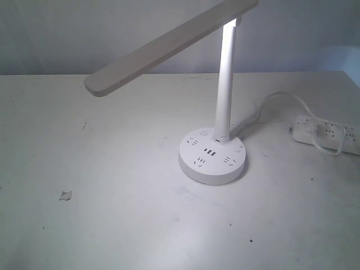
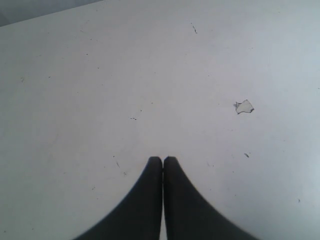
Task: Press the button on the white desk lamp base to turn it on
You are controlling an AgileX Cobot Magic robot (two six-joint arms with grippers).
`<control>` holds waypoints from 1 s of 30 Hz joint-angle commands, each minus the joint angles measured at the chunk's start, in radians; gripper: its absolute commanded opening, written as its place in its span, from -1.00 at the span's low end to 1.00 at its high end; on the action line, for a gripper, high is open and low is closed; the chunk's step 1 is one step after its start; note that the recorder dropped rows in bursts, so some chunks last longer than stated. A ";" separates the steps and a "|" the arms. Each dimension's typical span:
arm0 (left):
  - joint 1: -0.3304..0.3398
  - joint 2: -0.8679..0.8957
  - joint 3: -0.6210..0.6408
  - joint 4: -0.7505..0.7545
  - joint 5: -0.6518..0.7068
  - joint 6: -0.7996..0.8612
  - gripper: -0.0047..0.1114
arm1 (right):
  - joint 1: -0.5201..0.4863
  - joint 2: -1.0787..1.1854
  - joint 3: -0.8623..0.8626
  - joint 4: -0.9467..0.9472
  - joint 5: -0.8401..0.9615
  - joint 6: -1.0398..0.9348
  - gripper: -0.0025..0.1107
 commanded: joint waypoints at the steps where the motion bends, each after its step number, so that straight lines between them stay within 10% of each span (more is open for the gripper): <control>1: -0.009 -0.004 0.003 -0.006 -0.004 -0.003 -0.92 | 0.002 -0.005 0.006 0.005 -0.086 -0.008 -0.96; 5: -0.009 -0.004 0.003 -0.006 -0.004 -0.003 -0.92 | 0.002 -0.005 0.006 0.020 -0.163 -0.036 -0.96; 12: -0.009 -0.004 0.003 -0.006 -0.004 -0.003 -0.92 | 0.002 -0.005 0.006 0.660 -0.028 -0.799 -0.96; 30: -0.009 -0.004 0.003 -0.006 -0.004 -0.003 -0.92 | 0.002 -0.005 0.006 0.658 0.044 -0.768 -0.96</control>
